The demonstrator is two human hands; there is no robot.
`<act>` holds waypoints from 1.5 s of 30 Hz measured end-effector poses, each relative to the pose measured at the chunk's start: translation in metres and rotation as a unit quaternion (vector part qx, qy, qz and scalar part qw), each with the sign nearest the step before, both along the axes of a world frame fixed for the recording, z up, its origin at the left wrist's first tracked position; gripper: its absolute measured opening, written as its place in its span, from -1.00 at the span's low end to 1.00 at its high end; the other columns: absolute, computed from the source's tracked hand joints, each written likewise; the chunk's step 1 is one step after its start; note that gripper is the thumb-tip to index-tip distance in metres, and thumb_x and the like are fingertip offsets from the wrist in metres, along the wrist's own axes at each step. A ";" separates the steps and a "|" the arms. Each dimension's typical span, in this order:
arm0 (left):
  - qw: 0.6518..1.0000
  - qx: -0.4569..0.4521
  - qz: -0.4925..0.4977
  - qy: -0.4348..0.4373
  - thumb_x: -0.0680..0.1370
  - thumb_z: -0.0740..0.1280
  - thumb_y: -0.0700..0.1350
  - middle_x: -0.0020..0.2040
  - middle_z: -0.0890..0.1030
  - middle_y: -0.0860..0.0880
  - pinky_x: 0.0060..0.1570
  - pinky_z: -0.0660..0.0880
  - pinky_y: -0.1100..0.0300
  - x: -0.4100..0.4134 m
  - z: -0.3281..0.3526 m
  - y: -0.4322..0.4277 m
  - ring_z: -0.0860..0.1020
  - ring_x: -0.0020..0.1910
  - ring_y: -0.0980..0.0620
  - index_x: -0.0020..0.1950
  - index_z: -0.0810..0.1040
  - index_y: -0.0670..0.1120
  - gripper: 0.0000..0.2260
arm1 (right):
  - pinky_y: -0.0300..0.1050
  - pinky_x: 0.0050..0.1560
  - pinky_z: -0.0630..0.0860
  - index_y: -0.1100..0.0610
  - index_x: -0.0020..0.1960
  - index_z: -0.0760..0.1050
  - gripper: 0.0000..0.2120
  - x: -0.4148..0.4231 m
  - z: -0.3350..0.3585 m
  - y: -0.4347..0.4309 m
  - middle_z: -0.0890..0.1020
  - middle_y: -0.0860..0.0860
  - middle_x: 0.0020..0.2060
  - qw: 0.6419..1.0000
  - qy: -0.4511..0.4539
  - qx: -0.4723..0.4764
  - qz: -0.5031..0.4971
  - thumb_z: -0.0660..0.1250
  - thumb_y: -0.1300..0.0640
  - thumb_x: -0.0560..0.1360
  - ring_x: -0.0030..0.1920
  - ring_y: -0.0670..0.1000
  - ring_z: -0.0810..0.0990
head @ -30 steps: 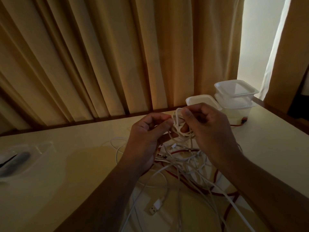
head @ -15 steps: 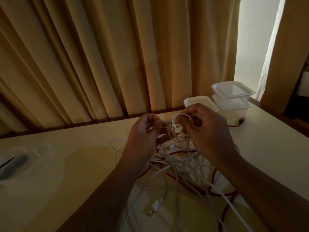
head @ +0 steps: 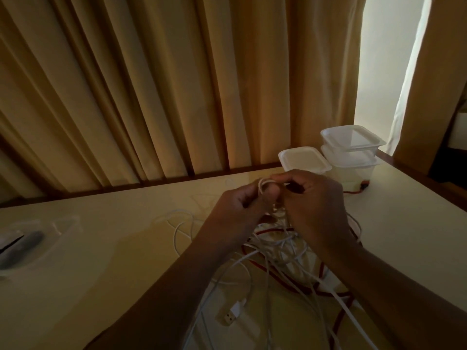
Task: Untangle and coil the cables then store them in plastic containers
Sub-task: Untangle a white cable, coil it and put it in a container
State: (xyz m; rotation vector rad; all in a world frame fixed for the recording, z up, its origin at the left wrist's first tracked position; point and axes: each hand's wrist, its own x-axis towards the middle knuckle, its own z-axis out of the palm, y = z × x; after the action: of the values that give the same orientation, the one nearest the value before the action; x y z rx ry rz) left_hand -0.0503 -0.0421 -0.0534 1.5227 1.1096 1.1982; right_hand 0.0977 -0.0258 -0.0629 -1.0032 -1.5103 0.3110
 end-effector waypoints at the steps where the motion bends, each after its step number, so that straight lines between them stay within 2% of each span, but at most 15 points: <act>1: 1.000 0.016 -0.003 0.019 0.65 0.35 0.00 0.07 0.74 -0.07 0.14 0.64 -0.05 0.000 -0.001 0.000 0.70 0.11 -0.04 0.25 0.68 -0.05 -0.75 | -0.51 -0.17 0.50 0.06 0.03 0.71 -0.88 0.000 0.001 0.000 0.71 -0.15 -0.18 1.000 0.000 -0.009 0.005 0.47 0.16 0.51 -0.13 -0.30 0.65; 4: 0.999 0.025 -0.008 -0.021 0.66 0.34 -0.15 0.08 0.74 -0.13 0.13 0.65 -0.11 -0.004 -0.001 0.002 0.70 0.11 -0.13 0.27 0.67 -0.11 -0.78 | -0.48 -0.13 0.53 0.02 0.03 0.73 -0.88 0.006 0.008 0.002 0.72 -0.18 -0.20 0.996 0.033 -0.069 0.040 0.50 0.09 0.50 -0.15 -0.28 0.68; 9: 0.995 0.001 0.000 -0.099 0.65 0.32 -0.22 0.05 0.74 -0.19 0.05 0.65 0.03 -0.010 0.000 0.002 0.72 0.03 -0.10 0.22 0.69 -0.14 -0.79 | -0.17 0.04 0.66 0.06 0.15 0.69 -0.80 0.018 0.018 0.002 0.76 -0.05 -0.09 0.949 0.121 -0.190 0.221 0.45 0.13 0.54 -0.04 -0.06 0.74; 14: 0.991 0.005 0.060 -0.117 0.64 0.34 -0.23 0.01 0.75 -0.14 0.02 0.67 0.08 -0.013 0.003 0.005 0.73 0.02 -0.09 0.17 0.70 -0.09 -0.82 | -0.12 0.03 0.66 -0.08 0.27 0.59 -0.61 0.015 0.015 0.003 0.72 -0.15 -0.01 0.964 0.000 -0.197 0.181 0.42 -0.17 0.48 -0.01 -0.17 0.70; 17: 0.989 0.014 0.095 -0.113 0.64 0.36 -0.20 0.02 0.76 -0.10 0.08 0.65 -0.01 -0.017 0.003 0.008 0.73 0.04 -0.07 0.18 0.70 -0.07 -0.83 | -0.04 0.04 0.67 -0.07 0.29 0.55 -0.65 0.015 0.014 0.003 0.73 -0.14 -0.06 0.959 -0.017 -0.218 0.180 0.44 -0.04 0.52 -0.07 -0.13 0.72; 19: 0.987 0.004 0.102 -0.124 0.65 0.35 -0.19 0.00 0.76 -0.10 0.02 0.65 0.03 -0.017 0.003 0.007 0.73 0.02 -0.05 0.16 0.70 -0.09 -0.83 | -0.05 0.06 0.66 -0.01 0.25 0.59 -0.70 0.016 0.015 0.005 0.75 -0.10 -0.07 0.951 0.007 -0.239 0.196 0.46 0.08 0.52 -0.07 -0.10 0.73; 22: 0.977 -0.035 0.078 -0.193 0.65 0.32 -0.21 0.00 0.75 -0.17 -0.09 0.66 0.16 -0.014 0.005 0.004 0.73 -0.02 -0.05 0.14 0.70 -0.17 -0.83 | -0.04 0.11 0.64 0.13 0.19 0.64 -0.69 0.020 0.014 0.008 0.74 0.08 0.01 0.903 0.083 -0.295 0.300 0.48 0.18 0.45 0.07 0.07 0.71; 25: 0.967 -0.069 0.047 -0.240 0.64 0.33 -0.20 0.07 0.73 -0.21 -0.03 0.68 0.13 -0.011 0.008 0.003 0.72 0.05 -0.09 0.17 0.68 -0.22 -0.81 | -0.07 0.06 0.62 0.23 0.09 0.65 -0.70 0.023 0.012 0.010 0.70 0.19 0.04 0.862 0.154 -0.323 0.358 0.47 0.22 0.36 0.03 0.11 0.68; 29: 0.952 -0.119 0.022 -0.281 0.59 0.37 -0.20 0.06 0.73 -0.23 -0.07 0.68 0.17 -0.009 0.012 0.002 0.73 0.00 -0.05 0.12 0.69 -0.25 -0.81 | 0.04 0.13 0.62 0.19 0.01 0.65 -0.83 0.022 0.010 0.010 0.71 0.17 -0.05 0.881 0.155 -0.285 0.345 0.44 0.21 0.42 0.01 0.14 0.70; 32: 0.959 -0.131 0.041 -0.249 0.58 0.40 -0.15 0.06 0.73 -0.22 -0.07 0.68 0.14 -0.014 0.011 0.005 0.71 -0.01 -0.05 0.11 0.72 -0.21 -0.81 | 0.07 0.17 0.63 0.16 0.08 0.63 -0.87 0.017 0.006 0.008 0.73 0.12 -0.06 0.915 0.116 -0.257 0.289 0.38 0.27 0.55 0.02 0.13 0.71; 34: 0.967 -0.121 0.068 -0.214 0.60 0.40 -0.13 0.00 0.74 -0.19 -0.16 0.62 0.14 -0.016 0.009 0.006 0.67 -0.13 -0.01 0.09 0.74 -0.18 -0.83 | 0.08 0.18 0.62 0.13 0.13 0.62 -0.84 0.016 0.005 0.008 0.74 0.08 -0.05 0.924 0.103 -0.250 0.269 0.37 0.26 0.57 0.02 0.11 0.71; 37: 0.966 -0.101 0.090 -0.219 0.62 0.38 -0.19 -0.13 0.72 -0.16 -0.27 0.59 0.23 -0.017 0.007 0.006 0.62 -0.28 0.03 0.07 0.71 -0.20 -0.85 | 0.07 0.16 0.64 0.06 0.21 0.59 -0.77 0.015 0.006 0.009 0.75 -0.01 -0.06 0.932 0.063 -0.269 0.236 0.42 0.18 0.56 -0.03 0.00 0.73; 39: 0.968 -0.081 0.099 -0.218 0.62 0.37 -0.21 -0.16 0.72 -0.18 -0.25 0.62 0.23 -0.017 0.005 0.007 0.63 -0.28 0.01 0.04 0.71 -0.21 -0.87 | 0.04 0.09 0.66 0.02 0.17 0.60 -0.82 0.015 0.006 0.009 0.75 -0.08 -0.13 0.944 0.000 -0.268 0.191 0.42 0.10 0.57 -0.12 -0.08 0.74; 42: 0.978 -0.040 0.122 -0.167 0.63 0.38 -0.20 -0.18 0.71 -0.19 -0.17 0.63 0.14 -0.020 0.002 0.010 0.63 -0.26 -0.05 -0.08 0.76 -0.12 -0.82 | -0.13 -0.10 0.65 -0.08 0.03 0.63 -0.93 0.020 0.010 0.009 0.72 -0.19 -0.26 0.959 -0.096 -0.235 0.122 0.37 0.04 0.60 -0.26 -0.18 0.69; 45: 0.981 -0.013 0.131 -0.140 0.63 0.38 -0.18 -0.19 0.70 -0.21 -0.16 0.62 0.10 -0.025 0.002 0.012 0.63 -0.23 -0.09 -0.05 0.76 -0.10 -0.84 | -0.28 -0.17 0.52 -0.11 -0.03 0.66 -0.92 0.028 0.017 0.009 0.70 -0.19 -0.29 0.973 -0.103 -0.191 0.073 0.39 0.03 0.58 -0.25 -0.26 0.65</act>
State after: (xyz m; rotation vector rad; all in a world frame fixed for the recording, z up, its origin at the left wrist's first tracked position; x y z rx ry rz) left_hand -0.0750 -0.0299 -0.0518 1.1678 1.1508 1.5184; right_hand 0.1254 -0.0166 -0.0456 -1.2569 -1.7581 0.6365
